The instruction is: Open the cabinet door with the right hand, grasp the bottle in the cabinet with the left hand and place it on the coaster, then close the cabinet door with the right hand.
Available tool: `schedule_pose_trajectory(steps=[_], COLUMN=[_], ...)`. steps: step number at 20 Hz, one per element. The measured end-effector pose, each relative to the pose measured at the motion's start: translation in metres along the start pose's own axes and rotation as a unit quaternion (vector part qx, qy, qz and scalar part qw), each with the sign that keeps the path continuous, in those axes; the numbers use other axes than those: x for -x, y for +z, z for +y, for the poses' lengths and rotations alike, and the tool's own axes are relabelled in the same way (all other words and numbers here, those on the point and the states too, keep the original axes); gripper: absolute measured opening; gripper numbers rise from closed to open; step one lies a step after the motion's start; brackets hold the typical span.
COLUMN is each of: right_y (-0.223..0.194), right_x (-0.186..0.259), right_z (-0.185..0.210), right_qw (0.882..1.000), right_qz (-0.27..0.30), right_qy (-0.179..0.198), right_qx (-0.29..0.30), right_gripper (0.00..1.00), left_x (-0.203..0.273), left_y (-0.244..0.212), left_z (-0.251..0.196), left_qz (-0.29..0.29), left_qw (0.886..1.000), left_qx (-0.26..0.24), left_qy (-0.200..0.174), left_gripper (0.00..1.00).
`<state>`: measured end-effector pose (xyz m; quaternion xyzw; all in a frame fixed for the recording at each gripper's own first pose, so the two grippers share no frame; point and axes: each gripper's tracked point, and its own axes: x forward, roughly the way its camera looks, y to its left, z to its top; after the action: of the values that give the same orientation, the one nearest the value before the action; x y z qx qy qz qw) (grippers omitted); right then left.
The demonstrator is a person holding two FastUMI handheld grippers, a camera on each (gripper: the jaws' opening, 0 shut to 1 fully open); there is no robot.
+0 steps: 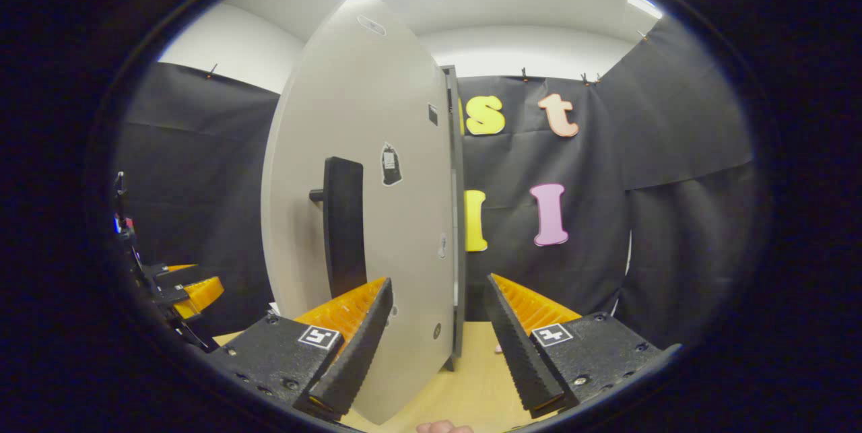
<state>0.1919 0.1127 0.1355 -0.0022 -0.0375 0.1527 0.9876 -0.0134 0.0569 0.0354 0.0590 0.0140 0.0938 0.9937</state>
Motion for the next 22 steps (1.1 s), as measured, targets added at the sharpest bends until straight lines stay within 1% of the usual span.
schedule_pose_trajectory(steps=[3, 6, 7, 8, 9, 11, 12, 13, 16, 19, 22], right_y=[-0.002, 0.002, 0.003, 0.004, 0.004, 0.001, 0.002, 0.003, -0.001, -0.004, -0.013], right_x=[-0.014, -0.03, -0.036, -0.04, -0.042, -0.046, -0.051, -0.057, -0.083, -0.115, -0.143], right_z=[0.024, 0.043, 0.05, 0.059, 0.067, 0.076, 0.08, 0.085, 0.113, 0.133, 0.155], right_qw=[1.0, 0.999, 0.998, 0.998, 0.997, 0.996, 0.995, 0.994, 0.992, 0.991, 0.99], right_qz=[0.007, 0.007, 0.006, 0.004, 0.002, 0.004, 0.002, 0.002, 0.001, 0.003, 0.007], right_qy=[0.029, 0.049, 0.058, 0.067, 0.076, 0.092, 0.101, 0.108, 0.126, 0.131, 0.143], right_qx=[-0.002, 0.002, 0.003, 0.003, 0.003, 0.001, 0.001, 0.0, -0.008, -0.006, -0.003], right_gripper=[0.89, 0.89, 0.85, 0.94, 0.89, 0.89, 0.94, 0.89, 0.9, 0.91, 0.91], left_x=[0.0, 0.0, -0.001, -0.002, -0.002, -0.004, -0.004, -0.005, -0.006, -0.006, -0.007], left_y=[-0.007, -0.013, -0.015, -0.016, -0.017, -0.018, -0.019, -0.02, -0.023, -0.026, -0.029], left_z=[0.003, 0.004, 0.005, 0.007, 0.008, 0.011, 0.012, 0.015, 0.024, 0.033, 0.043], left_qz=[0.003, 0.008, 0.01, 0.009, 0.009, 0.01, 0.012, 0.012, 0.015, 0.018, 0.021], left_qw=[1.0, 1.0, 1.0, 1.0, 1.0, 1.0, 1.0, 1.0, 0.999, 0.999, 0.998], left_qx=[0.002, 0.007, 0.008, 0.01, 0.012, 0.014, 0.014, 0.012, 0.007, 0.008, 0.013], left_qy=[0.002, 0.002, 0.002, 0.004, 0.006, 0.012, 0.012, 0.015, 0.028, 0.039, 0.051], left_gripper=[0.95, 0.95, 0.95, 0.95, 0.95, 0.95, 0.95, 0.95, 0.95, 0.95, 0.95])
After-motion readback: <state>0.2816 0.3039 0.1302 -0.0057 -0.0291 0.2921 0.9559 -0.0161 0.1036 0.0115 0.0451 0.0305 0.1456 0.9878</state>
